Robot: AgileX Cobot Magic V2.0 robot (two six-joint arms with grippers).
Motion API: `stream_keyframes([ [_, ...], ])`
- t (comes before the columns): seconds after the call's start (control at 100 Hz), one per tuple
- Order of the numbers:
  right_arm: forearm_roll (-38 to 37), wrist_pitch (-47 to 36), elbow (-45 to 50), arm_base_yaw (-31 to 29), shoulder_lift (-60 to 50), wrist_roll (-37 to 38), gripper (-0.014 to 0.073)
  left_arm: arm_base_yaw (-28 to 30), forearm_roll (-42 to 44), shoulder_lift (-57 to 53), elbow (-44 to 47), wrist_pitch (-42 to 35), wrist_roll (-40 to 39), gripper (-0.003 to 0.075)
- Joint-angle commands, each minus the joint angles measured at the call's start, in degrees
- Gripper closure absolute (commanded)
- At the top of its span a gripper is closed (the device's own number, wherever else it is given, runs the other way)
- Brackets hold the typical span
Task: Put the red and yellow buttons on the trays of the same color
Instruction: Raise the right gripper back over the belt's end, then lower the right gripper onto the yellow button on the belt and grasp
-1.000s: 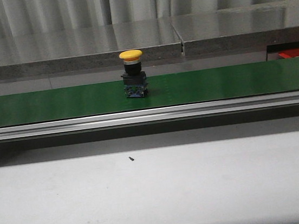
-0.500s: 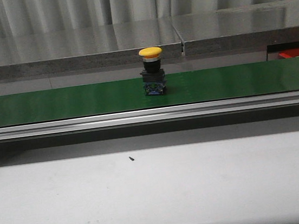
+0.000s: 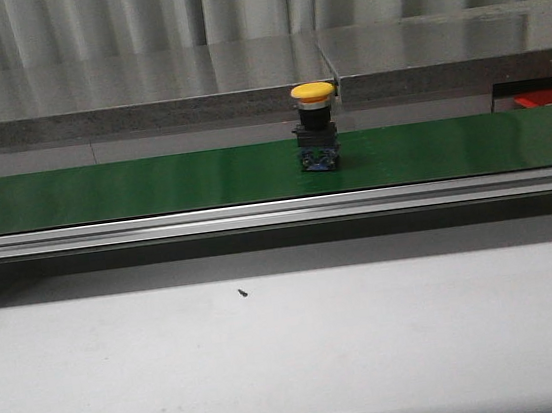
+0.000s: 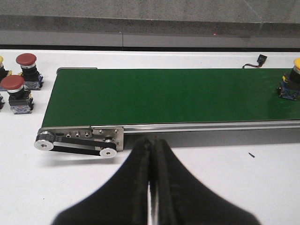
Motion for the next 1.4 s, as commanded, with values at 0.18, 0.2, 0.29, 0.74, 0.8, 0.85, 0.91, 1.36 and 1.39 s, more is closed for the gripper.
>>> stream_keyframes([
  [0.18, 0.4, 0.5, -4.2, 0.1, -3.3, -0.7, -0.0013, -0.3, -1.7, 0.3, -1.5, -4.0, -0.1, 0.0739],
  [0.2, 0.4, 1.0, -4.6, 0.1, -3.4, -0.7, -0.0026, -0.3, -1.7, 0.3, -1.5, -4.0, -0.1, 0.0739],
  [0.29, 0.4, 3.6, -7.1, 0.1, -4.2, -0.7, -0.0006, -0.3, -1.7, 0.3, -1.5, -4.0, -0.1, 0.0739],
  [0.74, 6.2, 10.4, -7.6, 1.9, -16.7, -7.3, -0.0002, -0.3, -1.7, 0.3, -1.5, -4.0, -0.1, 0.0739],
  [0.8, 7.3, 10.7, -5.8, 2.5, -18.9, -8.1, -0.0002, -0.3, -1.7, 0.3, -1.5, -4.0, -0.1, 0.0739],
  [0.85, 7.5, 10.7, -3.3, 3.1, -20.9, -8.5, -0.0002, -0.3, -1.7, 0.3, -1.5, -4.0, -0.1, 0.0739],
  [0.91, 7.5, 10.2, 0.8, 3.9, -23.3, -9.1, -0.0002, -0.3, -1.7, 0.3, -1.5, -4.0, -0.1, 0.0739],
  [1.36, 7.5, -4.1, 38.2, 15.2, -42.9, -15.7, -0.0002, -0.3, -1.7, 0.3, -1.5, -4.0, -0.1, 0.0739],
  [1.39, 7.5, -4.1, 39.4, 16.1, -43.2, -15.7, -0.0002, -0.3, -1.7, 0.3, -1.5, -4.0, -0.1, 0.0739],
])
